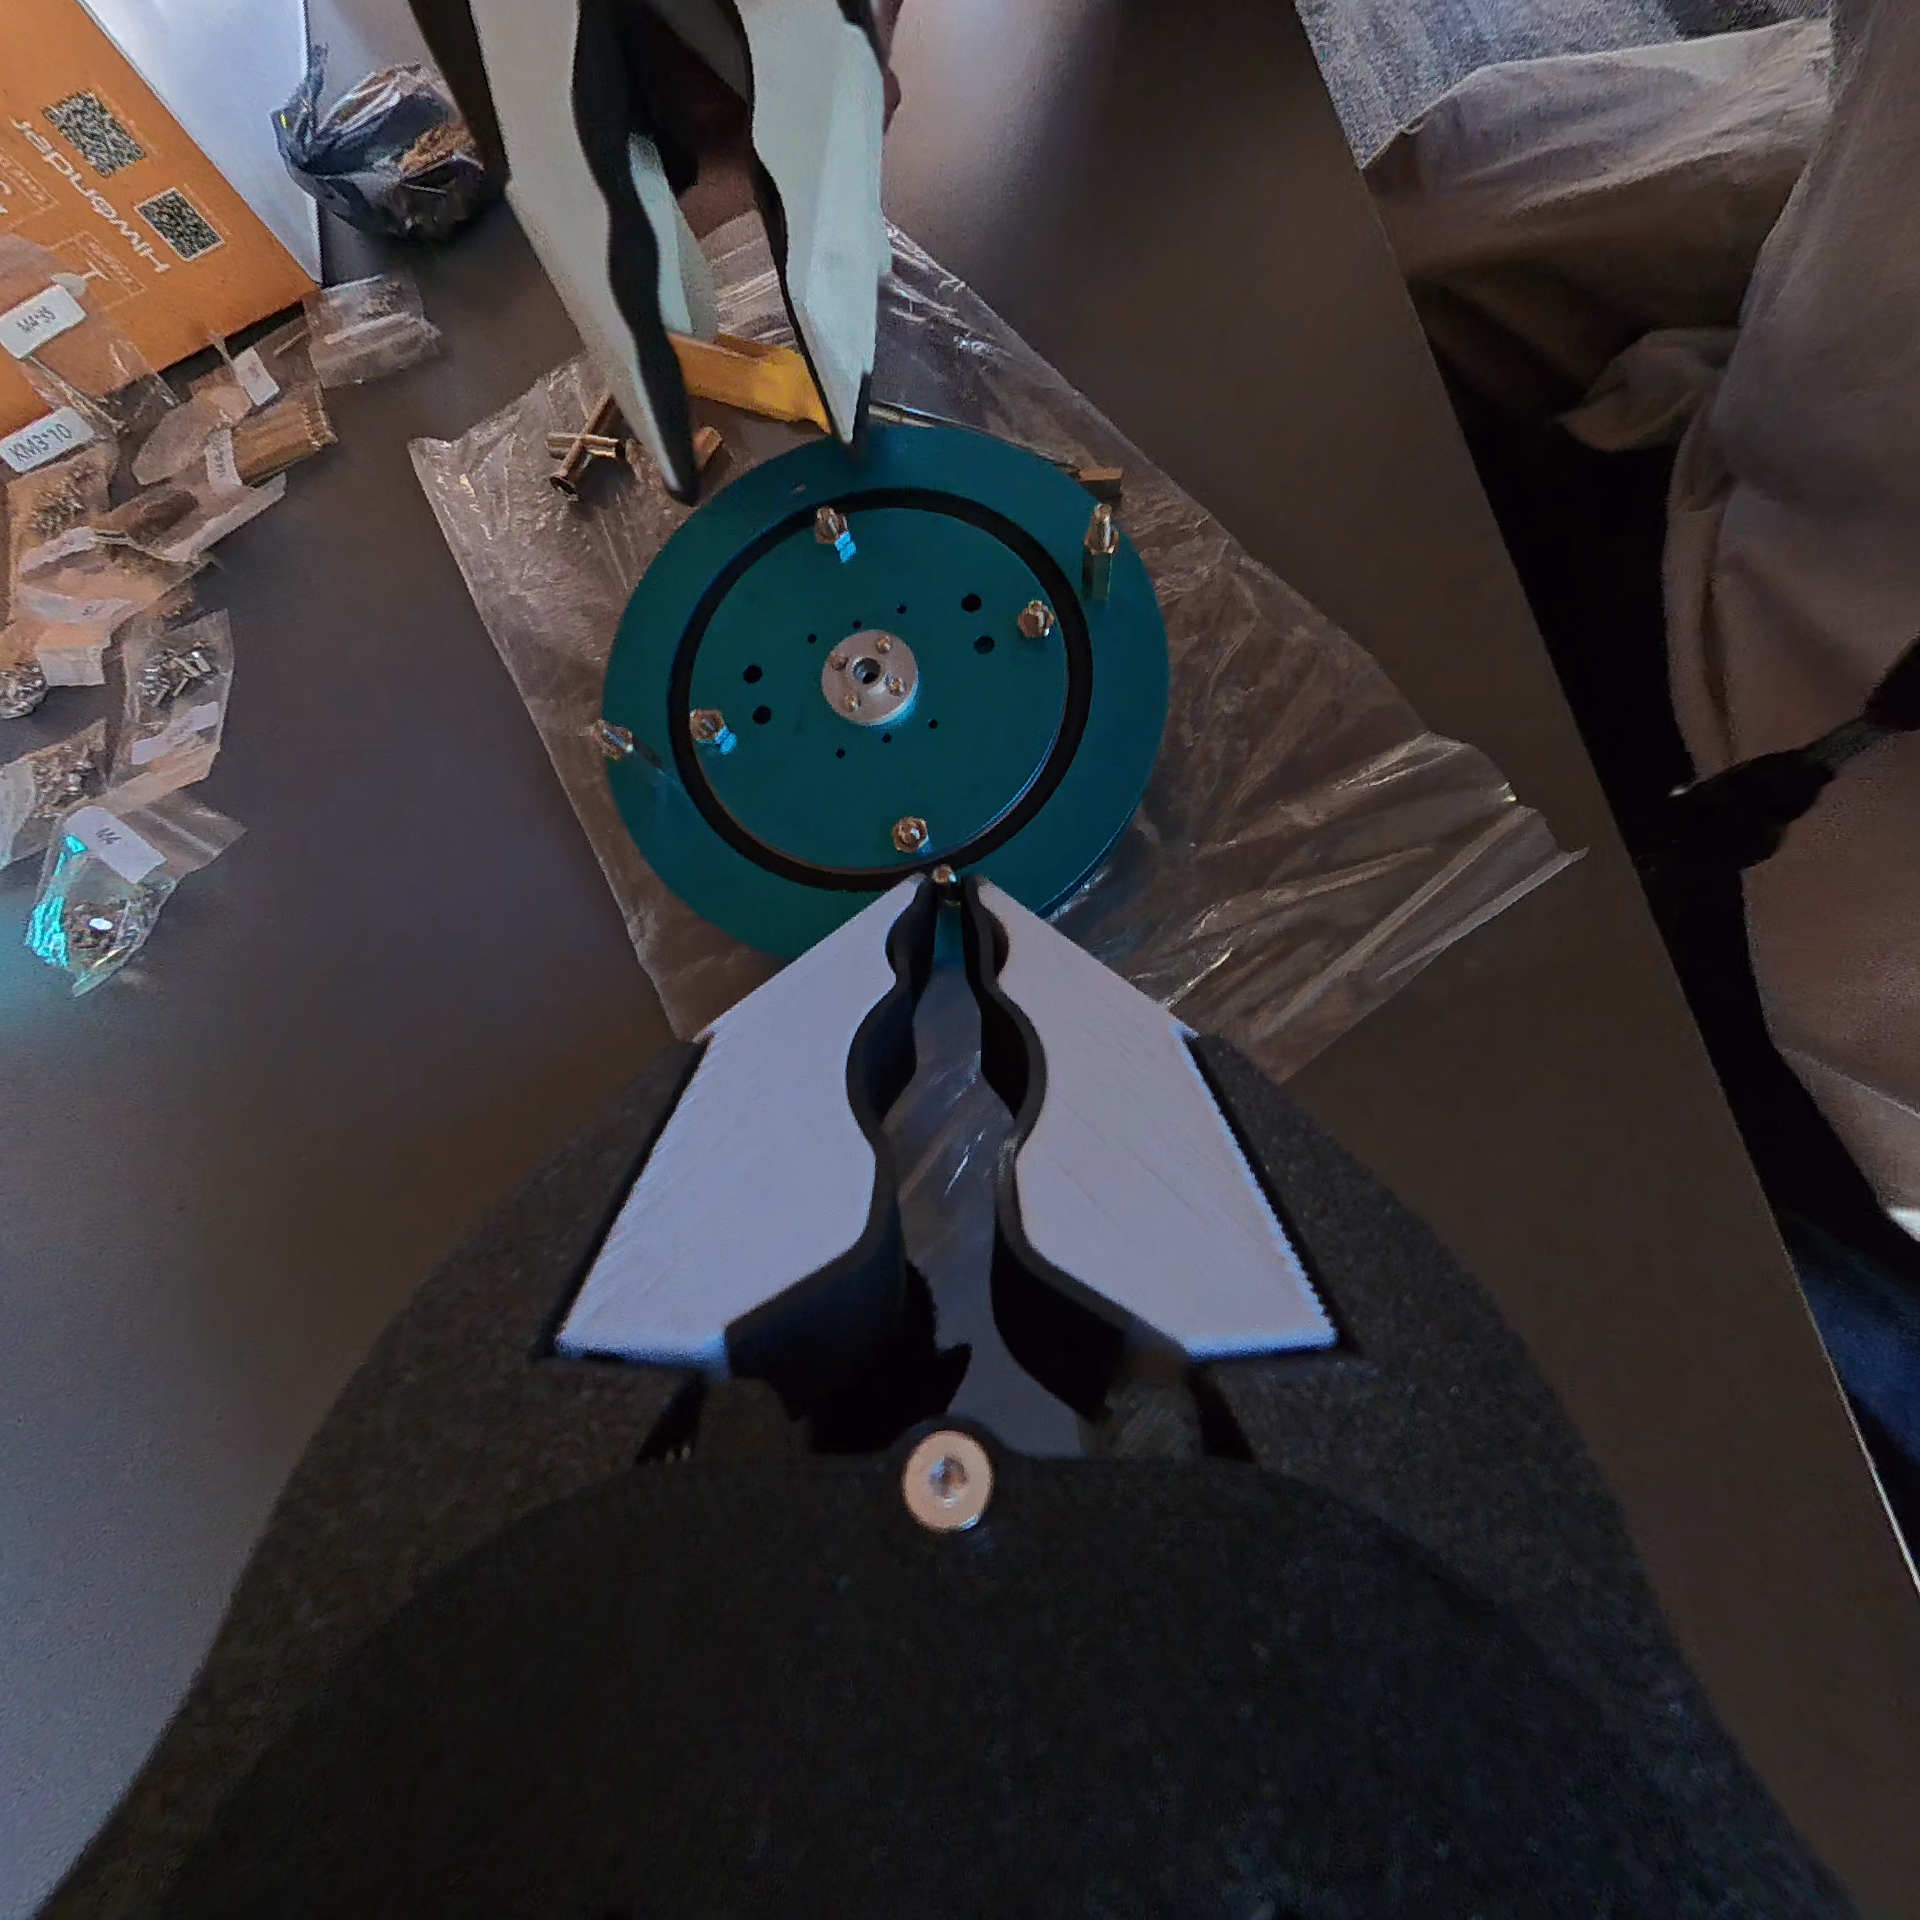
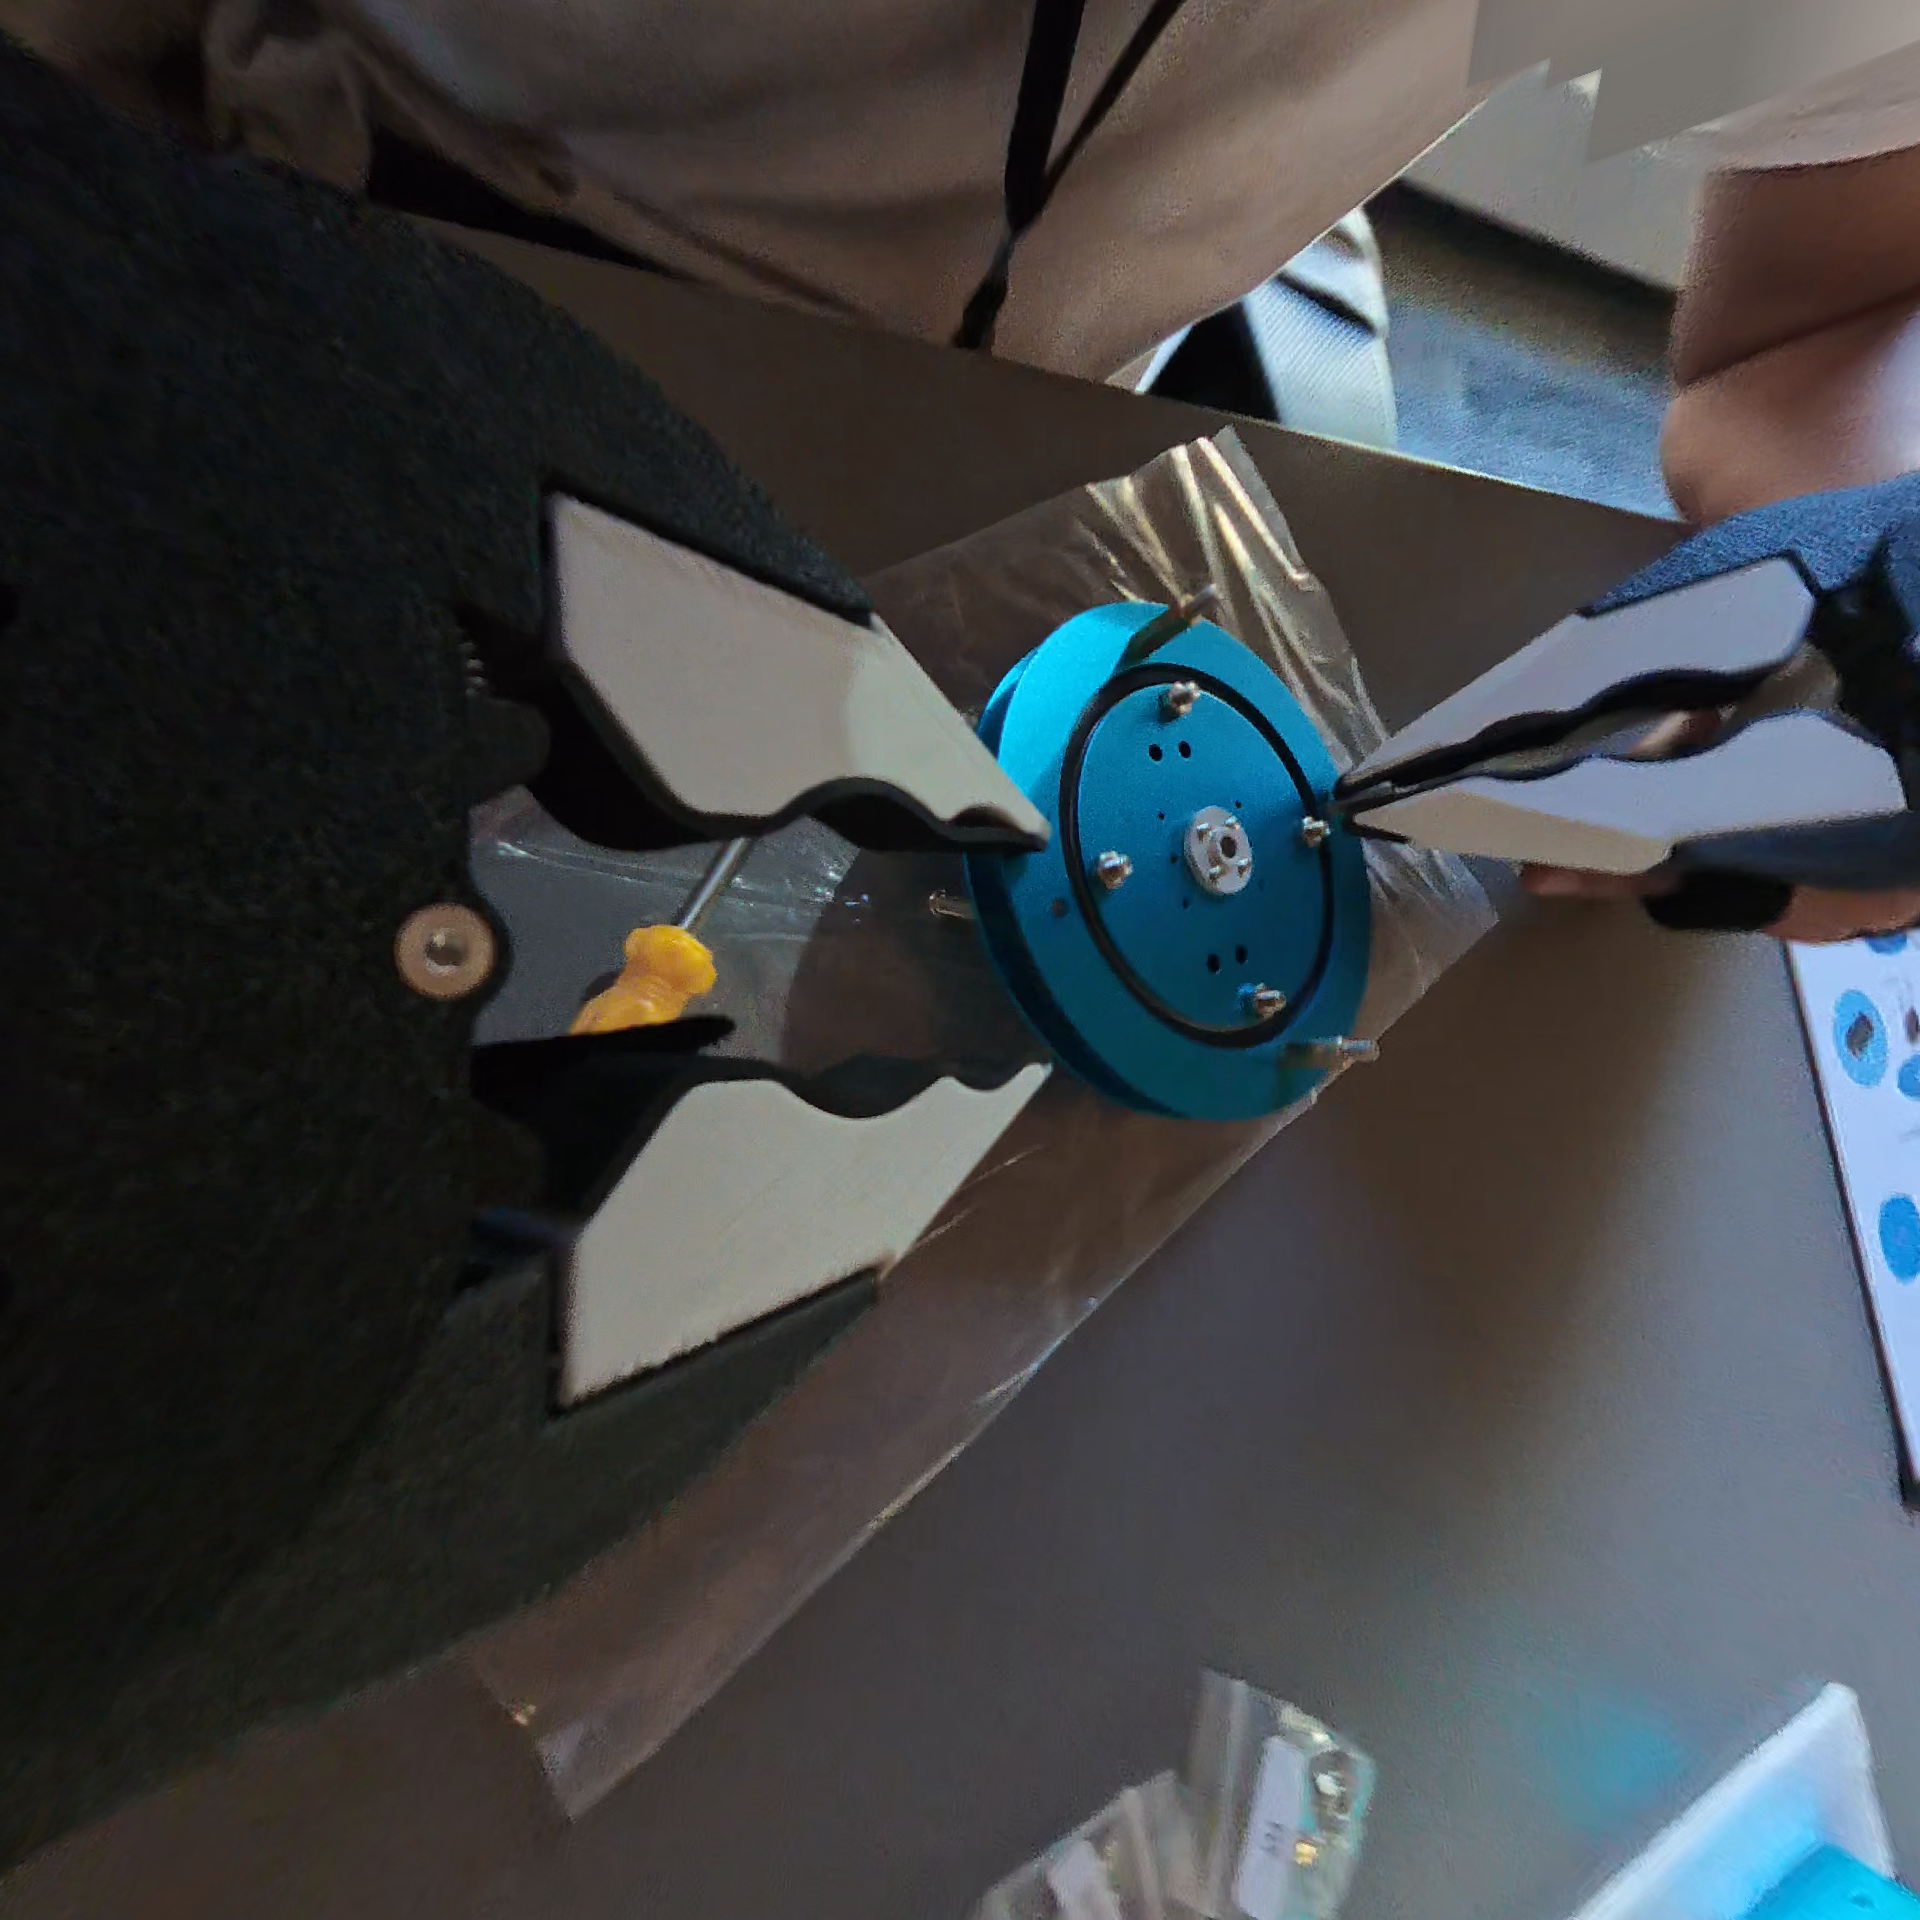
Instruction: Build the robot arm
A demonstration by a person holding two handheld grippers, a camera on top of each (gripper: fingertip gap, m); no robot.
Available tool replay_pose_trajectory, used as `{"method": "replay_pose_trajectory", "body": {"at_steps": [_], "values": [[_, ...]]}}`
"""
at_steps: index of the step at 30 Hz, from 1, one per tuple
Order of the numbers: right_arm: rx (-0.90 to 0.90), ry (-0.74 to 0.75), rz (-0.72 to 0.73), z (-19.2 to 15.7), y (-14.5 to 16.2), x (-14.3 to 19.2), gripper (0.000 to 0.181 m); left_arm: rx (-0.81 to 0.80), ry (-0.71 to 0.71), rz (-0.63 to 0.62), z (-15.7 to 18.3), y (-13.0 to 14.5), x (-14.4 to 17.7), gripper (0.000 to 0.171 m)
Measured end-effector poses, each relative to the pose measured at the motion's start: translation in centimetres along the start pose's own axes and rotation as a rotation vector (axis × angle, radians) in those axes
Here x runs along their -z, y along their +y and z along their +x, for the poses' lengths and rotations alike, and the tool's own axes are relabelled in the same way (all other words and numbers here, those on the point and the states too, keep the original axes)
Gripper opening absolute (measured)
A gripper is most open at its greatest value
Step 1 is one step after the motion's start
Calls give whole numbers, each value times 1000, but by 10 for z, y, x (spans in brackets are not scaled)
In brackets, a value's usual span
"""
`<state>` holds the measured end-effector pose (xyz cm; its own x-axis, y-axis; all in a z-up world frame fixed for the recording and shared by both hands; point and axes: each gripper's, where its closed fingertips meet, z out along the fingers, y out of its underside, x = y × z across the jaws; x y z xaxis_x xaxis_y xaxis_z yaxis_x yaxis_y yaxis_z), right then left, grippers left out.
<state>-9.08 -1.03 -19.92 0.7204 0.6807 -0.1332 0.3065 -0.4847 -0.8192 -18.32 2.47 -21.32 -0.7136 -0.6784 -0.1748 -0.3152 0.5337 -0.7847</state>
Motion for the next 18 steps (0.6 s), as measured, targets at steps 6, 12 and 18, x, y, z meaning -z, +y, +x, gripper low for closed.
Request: {"method": "replay_pose_trajectory", "body": {"at_steps": [6, 12, 18], "values": [[-131, -230, 36, -10, 4, 16, 31, 46, 21, 5, -1, 2, 1, 3], [-99, -317, -9, -7, 5, 8, 30, 33, 42, 2, 0, 5, 3, 0], [-121, -474, -14, -20, 2, 4, 30, 49, 66, 1, 1, 6, 2, 0]]}}
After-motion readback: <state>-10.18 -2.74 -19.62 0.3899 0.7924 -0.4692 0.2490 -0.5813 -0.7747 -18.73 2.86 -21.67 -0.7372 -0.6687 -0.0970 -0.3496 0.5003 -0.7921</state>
